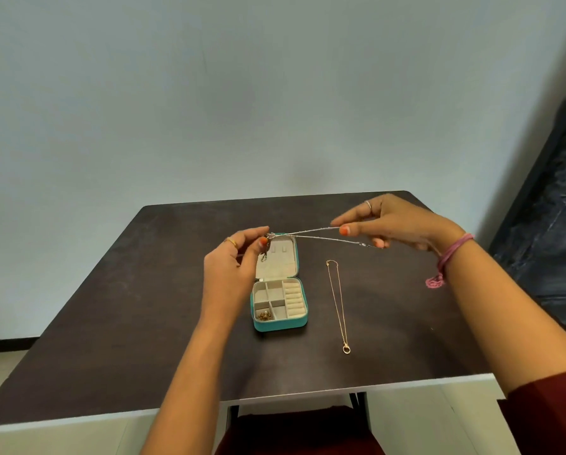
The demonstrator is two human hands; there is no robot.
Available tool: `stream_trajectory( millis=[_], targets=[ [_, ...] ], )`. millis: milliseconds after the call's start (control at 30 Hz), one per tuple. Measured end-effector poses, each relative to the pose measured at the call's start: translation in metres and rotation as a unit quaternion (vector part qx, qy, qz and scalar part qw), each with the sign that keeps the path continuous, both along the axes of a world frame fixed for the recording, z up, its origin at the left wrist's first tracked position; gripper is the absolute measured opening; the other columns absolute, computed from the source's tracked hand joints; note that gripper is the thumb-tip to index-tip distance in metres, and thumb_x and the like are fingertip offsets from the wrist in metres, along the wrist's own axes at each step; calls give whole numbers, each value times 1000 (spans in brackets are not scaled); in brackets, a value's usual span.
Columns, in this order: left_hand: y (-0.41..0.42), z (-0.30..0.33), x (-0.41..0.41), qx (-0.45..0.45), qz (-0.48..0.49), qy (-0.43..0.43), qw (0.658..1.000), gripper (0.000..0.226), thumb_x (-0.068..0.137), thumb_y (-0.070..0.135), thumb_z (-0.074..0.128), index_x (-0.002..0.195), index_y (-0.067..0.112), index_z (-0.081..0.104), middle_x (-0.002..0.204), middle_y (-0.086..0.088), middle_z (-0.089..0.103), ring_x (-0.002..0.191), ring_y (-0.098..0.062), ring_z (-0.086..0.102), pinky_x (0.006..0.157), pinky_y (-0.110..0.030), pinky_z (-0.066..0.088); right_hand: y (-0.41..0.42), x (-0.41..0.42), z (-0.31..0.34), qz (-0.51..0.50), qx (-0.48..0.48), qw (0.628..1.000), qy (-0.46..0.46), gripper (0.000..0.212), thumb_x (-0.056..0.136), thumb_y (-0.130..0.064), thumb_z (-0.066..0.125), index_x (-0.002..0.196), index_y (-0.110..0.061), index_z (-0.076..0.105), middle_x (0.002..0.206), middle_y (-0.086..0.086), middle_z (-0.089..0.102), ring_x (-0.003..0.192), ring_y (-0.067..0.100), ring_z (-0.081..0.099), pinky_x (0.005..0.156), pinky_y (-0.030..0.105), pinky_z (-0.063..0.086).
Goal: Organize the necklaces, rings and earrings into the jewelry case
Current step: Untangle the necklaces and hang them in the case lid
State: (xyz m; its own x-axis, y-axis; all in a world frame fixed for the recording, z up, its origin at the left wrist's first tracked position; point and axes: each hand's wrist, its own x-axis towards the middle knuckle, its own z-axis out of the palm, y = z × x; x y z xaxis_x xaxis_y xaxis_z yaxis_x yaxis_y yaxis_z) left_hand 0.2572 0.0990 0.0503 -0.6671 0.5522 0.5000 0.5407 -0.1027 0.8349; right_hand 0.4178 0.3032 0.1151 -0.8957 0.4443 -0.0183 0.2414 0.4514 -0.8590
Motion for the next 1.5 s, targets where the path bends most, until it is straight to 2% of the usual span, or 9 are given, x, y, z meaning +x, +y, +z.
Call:
stream_trajectory(
  millis=[167,233,333,433,600,767,967,1167,1500],
  targets=[
    [-4,0,-8,-27,29,36,999,23,92,6,57,106,20,69,92,12,66,81,14,59,64,-1,42,2,5,3,-31,103,994,-11,13,90,-21,63,93,-14,75,69,-13,69,41,7,43,45,16,40],
    [-8,-3,-15,-21,50,28,998,23,93,7,56,105,23,68,93,9,69,84,6,62,65,-2,42,10,6,2,-141,-43,982,117,16,95,-18,55,88,-14,69,61,-9,65,38,6,46,38,14,38],
    [-12,-7,-19,-28,50,5,998,24,94,12,56,100,33,65,94,11,70,87,-4,64,69,-7,47,22,10,0,-168,-437,809,356,22,95,-19,49,75,-16,58,60,-4,57,48,5,55,46,14,46],
    [-11,-9,-15,-33,31,-26,999,25,94,14,56,95,38,62,94,14,69,92,-4,65,75,-14,52,24,14,1,-155,-491,745,424,18,90,-21,52,76,-16,61,70,-3,65,61,7,60,60,18,50],
    [-7,-12,-10,2,3,-134,991,20,94,14,56,98,31,66,97,7,71,93,-7,67,76,-19,54,20,18,4,-123,-445,784,414,20,92,-25,50,98,-12,64,86,-2,74,53,2,60,51,12,48],
    [-5,-19,-2,115,-49,-326,937,19,92,10,57,108,14,66,96,-3,74,88,-12,68,79,-23,57,13,19,3,-64,-398,816,414,30,98,-26,42,111,-13,66,112,8,70,88,14,69,72,24,57],
    [-7,-18,5,233,-106,-538,803,19,94,4,51,106,8,65,90,-9,73,87,-17,71,75,-29,59,8,19,-7,-107,-468,763,433,29,89,-34,57,70,-13,61,76,4,69,53,5,60,53,19,51],
    [-11,-8,5,289,-101,-546,779,18,93,0,50,103,7,64,77,-8,72,78,-16,72,71,-29,60,-2,24,-12,-79,-242,941,222,13,78,-23,65,84,-15,57,79,6,72,34,2,26,39,15,35],
    [-14,-23,16,253,-109,-580,767,18,90,1,48,98,6,63,70,-8,66,69,-14,65,72,-28,59,-17,25,15,86,-259,939,209,46,89,1,42,133,-14,48,137,8,55,28,-1,24,32,9,20]
  ],
)
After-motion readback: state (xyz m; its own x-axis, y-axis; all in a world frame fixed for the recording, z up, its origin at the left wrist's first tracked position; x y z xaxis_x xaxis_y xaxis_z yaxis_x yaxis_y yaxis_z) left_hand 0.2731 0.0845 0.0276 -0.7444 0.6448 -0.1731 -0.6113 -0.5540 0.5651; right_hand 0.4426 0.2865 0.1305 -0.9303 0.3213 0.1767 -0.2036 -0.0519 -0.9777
